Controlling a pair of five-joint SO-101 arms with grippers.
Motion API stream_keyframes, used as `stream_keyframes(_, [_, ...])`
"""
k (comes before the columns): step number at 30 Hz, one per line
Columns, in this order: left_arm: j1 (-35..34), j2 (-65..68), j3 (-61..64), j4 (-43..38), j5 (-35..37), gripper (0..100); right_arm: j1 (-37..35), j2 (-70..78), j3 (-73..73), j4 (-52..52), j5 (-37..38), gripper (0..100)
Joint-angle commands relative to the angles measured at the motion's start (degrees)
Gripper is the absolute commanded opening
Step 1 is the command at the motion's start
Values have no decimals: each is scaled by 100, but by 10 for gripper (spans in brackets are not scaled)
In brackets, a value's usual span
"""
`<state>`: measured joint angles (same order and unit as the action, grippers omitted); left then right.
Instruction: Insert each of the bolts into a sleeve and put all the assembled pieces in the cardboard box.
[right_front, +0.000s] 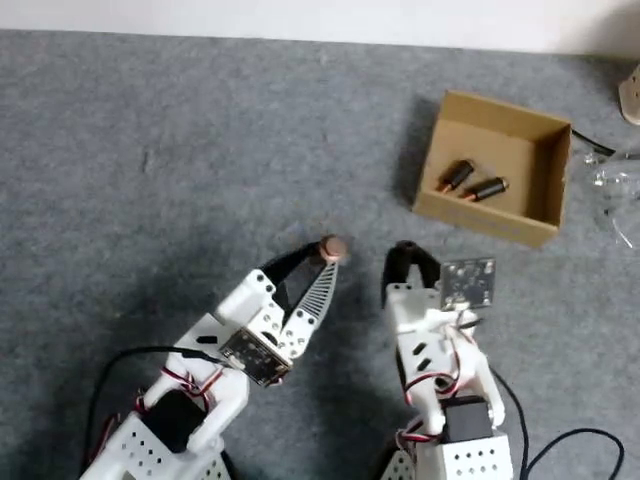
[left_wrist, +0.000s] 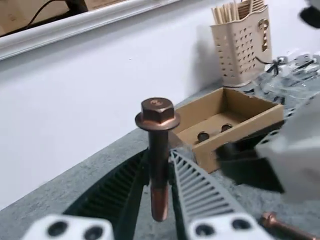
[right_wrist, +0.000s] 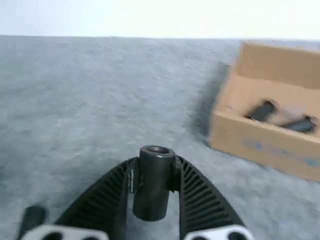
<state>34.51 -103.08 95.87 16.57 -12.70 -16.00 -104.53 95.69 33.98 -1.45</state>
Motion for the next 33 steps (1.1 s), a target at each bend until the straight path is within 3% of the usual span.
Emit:
stream_keyframes(1, [-119, -127, 136, -571, 44, 6, -479, -66, 725, -462, -18, 4])
stream_keyframes(6, [-796, -127, 136, -1354, 53, 6, -1051, -57, 734, -585, -18, 4])
stream_keyframes(10, [-866, -127, 136, -1538, 79, 6, -1446, -22, 734, -585, -9, 4])
stream_keyframes(15, [-892, -136, 136, -1609, 1275, 6, -1490, -66, 743, -593, 0, 4])
stream_keyframes(20, [-884, -101, 136, -1600, 1864, 6, -1508, -66, 743, -708, 492, 4])
stream_keyframes(27, [-848, -119, 136, -1635, 1881, 6, -1807, -57, 743, -708, 1037, 4])
stream_keyframes(33, [-101, -92, 136, -1327, 1864, 6, -1815, -31, 734, -681, 1037, 4])
